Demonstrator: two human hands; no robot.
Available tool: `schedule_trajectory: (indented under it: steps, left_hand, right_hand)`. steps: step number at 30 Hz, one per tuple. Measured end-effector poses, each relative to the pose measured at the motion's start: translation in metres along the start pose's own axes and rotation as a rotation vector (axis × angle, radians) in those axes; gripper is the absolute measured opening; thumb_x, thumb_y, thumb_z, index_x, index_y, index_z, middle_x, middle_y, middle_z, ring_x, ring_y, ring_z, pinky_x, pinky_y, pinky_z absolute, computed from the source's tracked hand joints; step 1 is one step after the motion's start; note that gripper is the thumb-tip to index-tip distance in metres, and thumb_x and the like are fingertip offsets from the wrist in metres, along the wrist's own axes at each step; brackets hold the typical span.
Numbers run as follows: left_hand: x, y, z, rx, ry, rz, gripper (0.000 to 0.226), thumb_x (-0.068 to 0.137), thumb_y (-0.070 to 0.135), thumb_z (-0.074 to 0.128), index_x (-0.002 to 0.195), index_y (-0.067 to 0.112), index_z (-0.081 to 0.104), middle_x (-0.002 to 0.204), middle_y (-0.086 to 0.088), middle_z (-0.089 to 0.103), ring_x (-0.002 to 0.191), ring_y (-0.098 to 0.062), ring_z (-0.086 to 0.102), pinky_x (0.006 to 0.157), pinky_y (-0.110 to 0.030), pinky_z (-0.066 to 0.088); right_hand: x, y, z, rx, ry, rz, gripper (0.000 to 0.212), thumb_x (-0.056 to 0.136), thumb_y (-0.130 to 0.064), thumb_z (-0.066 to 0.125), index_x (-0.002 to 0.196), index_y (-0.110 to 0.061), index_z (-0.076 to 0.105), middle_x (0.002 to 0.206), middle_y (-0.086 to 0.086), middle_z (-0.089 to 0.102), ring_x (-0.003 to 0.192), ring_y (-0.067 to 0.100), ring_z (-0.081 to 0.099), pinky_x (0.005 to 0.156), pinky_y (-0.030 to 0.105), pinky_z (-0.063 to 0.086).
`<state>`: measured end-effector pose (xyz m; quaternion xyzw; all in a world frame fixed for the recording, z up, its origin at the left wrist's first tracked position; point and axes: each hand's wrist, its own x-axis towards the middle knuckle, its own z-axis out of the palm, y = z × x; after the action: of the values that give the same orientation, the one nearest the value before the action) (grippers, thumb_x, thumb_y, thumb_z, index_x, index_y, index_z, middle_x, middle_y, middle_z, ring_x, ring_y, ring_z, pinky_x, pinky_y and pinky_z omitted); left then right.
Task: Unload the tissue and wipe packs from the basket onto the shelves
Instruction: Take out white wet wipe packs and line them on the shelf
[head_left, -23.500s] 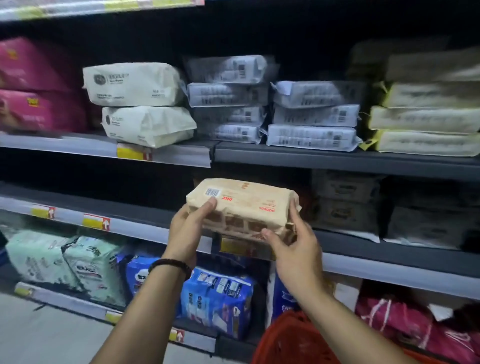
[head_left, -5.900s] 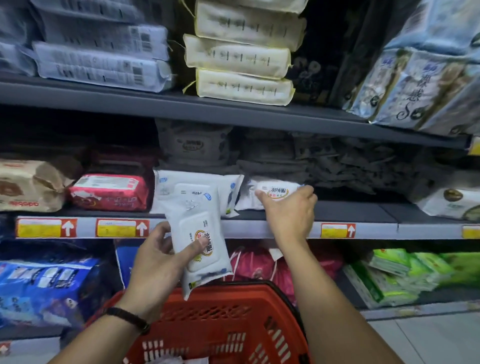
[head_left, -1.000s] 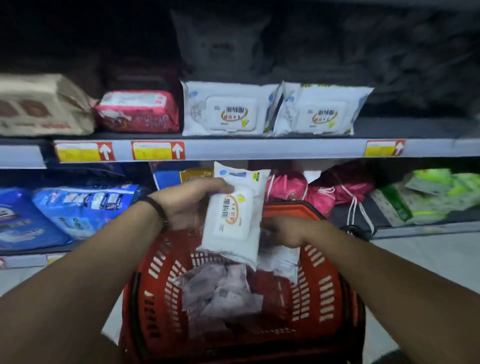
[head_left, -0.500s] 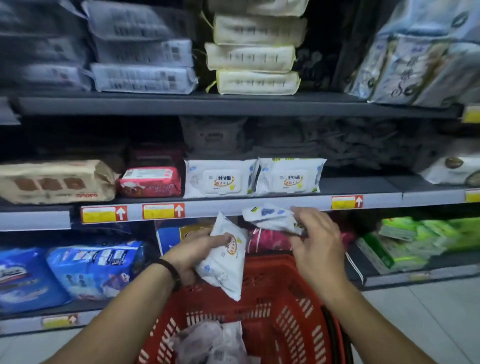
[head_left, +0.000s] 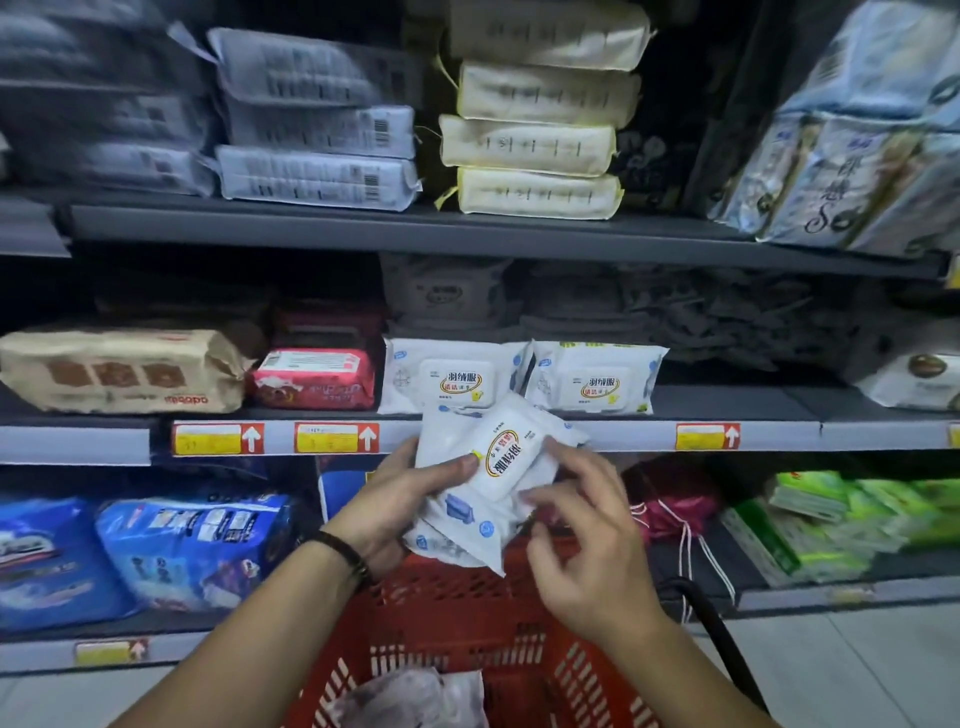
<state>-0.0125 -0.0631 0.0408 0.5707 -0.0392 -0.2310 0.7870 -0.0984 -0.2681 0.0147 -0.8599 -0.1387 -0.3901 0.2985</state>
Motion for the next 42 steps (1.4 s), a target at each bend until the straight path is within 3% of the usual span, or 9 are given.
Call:
schedule_trajectory:
  steps: [4,7,11,18,25,27,35,38,42]
  left_hand:
    - [-0.002,-0.005,0.012,0.061,0.073,0.101,0.082,0.066,0.016,0.093,0.138,0.015,0.055,0.119,-0.011,0.079,0.106,-0.035,0.078,0.091,-0.053,0.062]
    - [-0.004,-0.009,0.021,0.135,0.05,0.112,0.082,0.069,0.03,0.091,0.141,0.021,0.051,0.123,-0.005,0.078,0.108,-0.029,0.077,0.093,-0.051,0.062]
    - [-0.008,-0.01,0.036,0.147,-0.064,0.005,0.06,0.093,0.058,0.063,0.141,0.023,0.055,0.131,-0.004,0.075,0.116,-0.025,0.074,0.096,-0.044,0.061]
    - [-0.007,-0.002,0.025,0.068,-0.094,-0.081,0.088,0.087,0.084,0.035,0.137,0.021,0.069,0.132,-0.018,0.073,0.122,-0.037,0.071,0.11,-0.055,0.05]
    - [-0.014,-0.003,0.022,0.041,-0.225,-0.175,0.086,0.078,0.085,0.056,0.128,0.018,0.076,0.137,-0.014,0.071,0.124,-0.032,0.07,0.108,-0.048,0.051]
    - [-0.013,-0.008,0.025,0.071,-0.249,-0.179,0.079,0.073,0.06,0.086,0.135,0.013,0.071,0.136,-0.018,0.071,0.126,-0.035,0.068,0.103,-0.047,0.057]
    - [-0.006,-0.003,0.031,0.164,-0.193,-0.073,0.063,0.08,0.018,0.071,0.142,0.014,0.059,0.129,-0.023,0.072,0.113,-0.041,0.072,0.09,-0.044,0.059]
    - [-0.003,0.008,0.041,0.221,-0.228,-0.084,0.06,0.082,0.016,0.068,0.141,0.009,0.059,0.13,-0.027,0.07,0.112,-0.043,0.069,0.094,-0.047,0.056]
    - [0.001,0.029,0.083,0.361,-0.26,-0.056,0.048,0.087,0.008,0.066,0.135,0.012,0.063,0.121,-0.02,0.076,0.103,-0.038,0.075,0.08,-0.04,0.063]
  right_hand:
    - [0.015,-0.011,-0.001,0.289,0.047,0.665,0.045,0.075,-0.063,0.073,0.099,-0.025,0.074,0.104,0.0,0.071,0.091,0.016,0.071,0.081,0.043,0.06]
    - [0.021,-0.012,0.005,0.547,0.018,0.902,0.057,0.069,-0.055,0.094,0.106,-0.021,0.068,0.1,0.002,0.077,0.094,0.02,0.077,0.082,0.043,0.063]
    - [0.022,-0.012,0.007,0.471,-0.055,0.758,0.066,0.064,-0.024,0.102,0.116,-0.025,0.063,0.105,-0.013,0.076,0.093,-0.003,0.074,0.078,0.024,0.06]
    - [0.037,0.005,-0.036,-0.04,-0.527,0.302,0.083,0.074,-0.053,0.082,0.148,-0.059,0.045,0.164,-0.012,0.029,0.154,0.007,0.017,0.117,0.036,0.016]
    - [0.036,0.02,-0.043,0.019,-0.447,0.235,0.095,0.08,0.021,0.05,0.131,-0.058,0.065,0.158,-0.019,0.025,0.149,0.007,0.025,0.124,0.036,0.035]
    - [0.033,0.023,-0.036,0.012,-0.399,0.137,0.081,0.089,0.017,0.058,0.13,-0.051,0.07,0.162,-0.014,0.026,0.149,0.01,0.032,0.119,0.03,0.04]
    - [0.03,0.024,-0.049,0.045,-0.237,0.273,0.058,0.078,-0.017,0.066,0.136,-0.023,0.071,0.131,-0.01,0.062,0.127,0.011,0.054,0.11,0.04,0.048]
    - [0.033,0.014,-0.068,0.01,-0.407,0.311,0.087,0.071,-0.062,0.07,0.148,-0.026,0.058,0.136,-0.016,0.051,0.134,0.006,0.046,0.117,0.025,0.037]
    - [0.034,0.013,-0.086,-0.079,-0.356,0.357,0.111,0.06,-0.073,0.08,0.157,-0.029,0.046,0.139,-0.02,0.043,0.136,0.003,0.045,0.116,0.021,0.037]
